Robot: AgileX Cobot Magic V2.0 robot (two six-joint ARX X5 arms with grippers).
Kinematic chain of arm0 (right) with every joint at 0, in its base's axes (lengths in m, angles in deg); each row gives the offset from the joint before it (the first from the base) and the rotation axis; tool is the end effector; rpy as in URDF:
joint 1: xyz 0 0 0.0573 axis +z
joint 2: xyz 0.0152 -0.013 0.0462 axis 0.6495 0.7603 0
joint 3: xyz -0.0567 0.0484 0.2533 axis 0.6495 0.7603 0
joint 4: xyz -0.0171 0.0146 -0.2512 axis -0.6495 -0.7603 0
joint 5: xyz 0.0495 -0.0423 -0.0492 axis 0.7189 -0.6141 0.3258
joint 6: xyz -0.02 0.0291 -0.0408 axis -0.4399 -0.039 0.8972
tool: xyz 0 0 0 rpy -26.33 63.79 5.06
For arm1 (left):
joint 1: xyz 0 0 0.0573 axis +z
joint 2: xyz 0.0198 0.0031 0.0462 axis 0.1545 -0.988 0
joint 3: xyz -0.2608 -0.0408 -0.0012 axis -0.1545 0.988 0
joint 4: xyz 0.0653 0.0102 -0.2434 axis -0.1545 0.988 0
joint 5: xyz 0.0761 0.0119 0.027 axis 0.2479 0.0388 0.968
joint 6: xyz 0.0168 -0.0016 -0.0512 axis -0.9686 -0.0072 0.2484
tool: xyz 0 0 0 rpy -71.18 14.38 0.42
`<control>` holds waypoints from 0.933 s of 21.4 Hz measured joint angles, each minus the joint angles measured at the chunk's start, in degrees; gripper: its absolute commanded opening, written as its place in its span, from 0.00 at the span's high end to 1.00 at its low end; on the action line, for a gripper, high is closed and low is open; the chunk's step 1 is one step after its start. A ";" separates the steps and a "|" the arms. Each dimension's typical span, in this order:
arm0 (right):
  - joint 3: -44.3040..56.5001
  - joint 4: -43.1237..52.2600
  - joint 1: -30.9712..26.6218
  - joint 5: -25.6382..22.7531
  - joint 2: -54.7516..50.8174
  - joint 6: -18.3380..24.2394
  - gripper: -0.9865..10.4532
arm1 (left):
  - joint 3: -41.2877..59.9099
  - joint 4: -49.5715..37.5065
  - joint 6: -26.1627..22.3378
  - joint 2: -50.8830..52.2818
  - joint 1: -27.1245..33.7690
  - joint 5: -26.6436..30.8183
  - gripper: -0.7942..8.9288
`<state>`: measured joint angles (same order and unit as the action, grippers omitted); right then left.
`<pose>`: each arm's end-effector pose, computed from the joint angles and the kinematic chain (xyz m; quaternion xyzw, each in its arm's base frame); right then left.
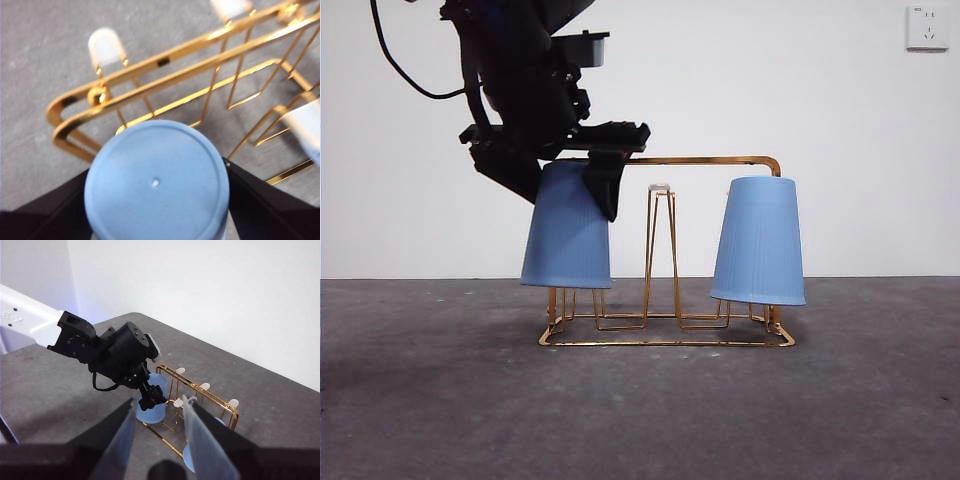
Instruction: Pick up cup 1,put cup 1 in the cup rack,pick up cup 2,put cup 2 in the cup rack
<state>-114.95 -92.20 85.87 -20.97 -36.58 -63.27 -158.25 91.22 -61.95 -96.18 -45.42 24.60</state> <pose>0.0314 0.0299 0.4530 -0.0858 0.0752 0.3668 0.9233 0.2960 -0.2092 0.2444 0.1088 0.3425 -0.1413 0.9224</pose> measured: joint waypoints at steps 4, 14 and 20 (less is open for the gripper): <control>0.00 0.00 0.00 0.00 0.00 0.00 0.77 | 0.00 0.17 0.02 -0.17 0.15 -0.04 0.93; 0.00 -0.02 0.00 0.00 0.00 -0.15 0.77 | -0.09 1.51 0.44 -0.70 0.55 -3.87 0.58; 0.00 -0.04 0.00 0.00 0.00 -0.22 0.77 | -0.42 4.66 1.05 -0.70 1.01 -6.49 0.36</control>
<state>-114.95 -92.25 85.87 -20.97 -36.58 -63.49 -158.66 95.88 -60.90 -96.88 -44.41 18.11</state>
